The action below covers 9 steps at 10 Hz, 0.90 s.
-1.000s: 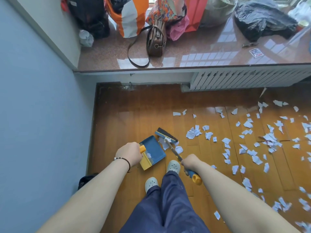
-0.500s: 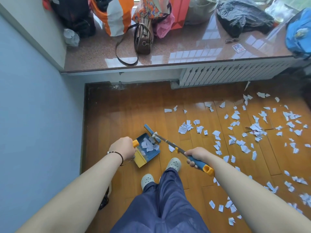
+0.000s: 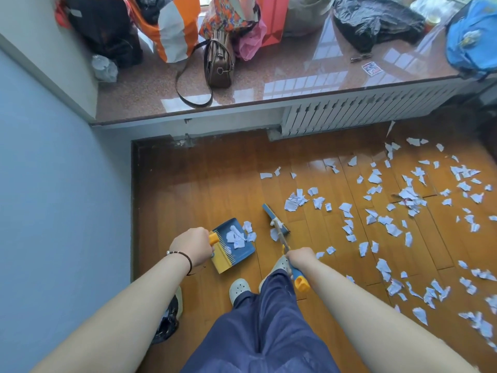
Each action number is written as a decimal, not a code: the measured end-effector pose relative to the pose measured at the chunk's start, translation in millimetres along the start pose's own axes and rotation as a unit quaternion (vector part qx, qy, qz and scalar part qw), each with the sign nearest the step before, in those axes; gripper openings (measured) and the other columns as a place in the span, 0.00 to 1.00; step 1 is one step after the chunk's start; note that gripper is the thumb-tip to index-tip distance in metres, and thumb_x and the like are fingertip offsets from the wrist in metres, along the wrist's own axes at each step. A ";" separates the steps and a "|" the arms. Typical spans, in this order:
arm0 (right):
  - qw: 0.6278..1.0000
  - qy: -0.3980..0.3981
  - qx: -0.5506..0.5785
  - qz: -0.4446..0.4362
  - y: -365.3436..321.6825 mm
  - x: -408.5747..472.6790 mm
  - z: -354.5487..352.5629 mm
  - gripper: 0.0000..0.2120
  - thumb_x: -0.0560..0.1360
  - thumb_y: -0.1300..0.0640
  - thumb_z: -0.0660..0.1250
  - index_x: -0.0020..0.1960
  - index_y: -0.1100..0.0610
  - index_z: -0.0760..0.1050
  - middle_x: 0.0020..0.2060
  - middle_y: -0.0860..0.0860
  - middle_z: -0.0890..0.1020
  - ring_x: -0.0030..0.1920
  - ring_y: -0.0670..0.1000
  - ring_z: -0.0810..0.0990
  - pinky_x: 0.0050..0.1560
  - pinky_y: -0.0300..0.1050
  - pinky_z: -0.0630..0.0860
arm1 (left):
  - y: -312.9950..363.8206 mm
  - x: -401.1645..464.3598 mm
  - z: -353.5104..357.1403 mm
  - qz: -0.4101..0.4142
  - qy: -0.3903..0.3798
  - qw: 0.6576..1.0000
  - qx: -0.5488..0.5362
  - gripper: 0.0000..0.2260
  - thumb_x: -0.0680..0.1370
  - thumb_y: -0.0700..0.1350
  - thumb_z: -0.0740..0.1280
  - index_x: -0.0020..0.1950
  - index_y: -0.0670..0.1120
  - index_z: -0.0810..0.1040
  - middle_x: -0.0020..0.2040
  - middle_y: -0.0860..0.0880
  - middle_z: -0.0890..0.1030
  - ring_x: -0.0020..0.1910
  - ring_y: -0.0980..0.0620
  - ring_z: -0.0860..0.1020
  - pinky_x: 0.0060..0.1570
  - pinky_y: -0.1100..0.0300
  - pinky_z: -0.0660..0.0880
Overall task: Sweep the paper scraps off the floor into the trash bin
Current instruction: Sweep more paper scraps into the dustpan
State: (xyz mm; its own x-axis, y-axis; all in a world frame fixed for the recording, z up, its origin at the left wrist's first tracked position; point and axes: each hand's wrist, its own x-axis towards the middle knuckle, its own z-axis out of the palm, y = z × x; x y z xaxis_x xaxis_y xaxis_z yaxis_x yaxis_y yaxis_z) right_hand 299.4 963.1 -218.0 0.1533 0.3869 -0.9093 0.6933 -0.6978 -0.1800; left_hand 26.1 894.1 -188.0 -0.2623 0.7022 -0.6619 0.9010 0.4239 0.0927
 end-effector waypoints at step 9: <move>0.996 -0.054 0.073 -0.004 -41.0 -1.0 17.7 0.05 0.78 0.62 0.61 0.45 0.62 0.72 0.31 0.56 0.74 0.27 0.52 0.71 0.26 0.44 0.71 | -8.3 -11.0 -5.9 -0.032 0.016 0.999 -0.010 0.09 0.81 0.54 0.66 0.46 0.50 0.77 0.40 0.52 0.80 0.37 0.51 0.79 0.37 0.58 0.78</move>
State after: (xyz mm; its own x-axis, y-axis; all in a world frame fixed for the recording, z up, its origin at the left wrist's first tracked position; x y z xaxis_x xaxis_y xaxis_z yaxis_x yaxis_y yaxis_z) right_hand 258.4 980.6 -216.4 0.0667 0.3319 -0.9410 0.5835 -0.7780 -0.2330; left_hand 19.5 886.2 -177.1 -0.3302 0.6915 -0.6425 0.8749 0.4796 0.0665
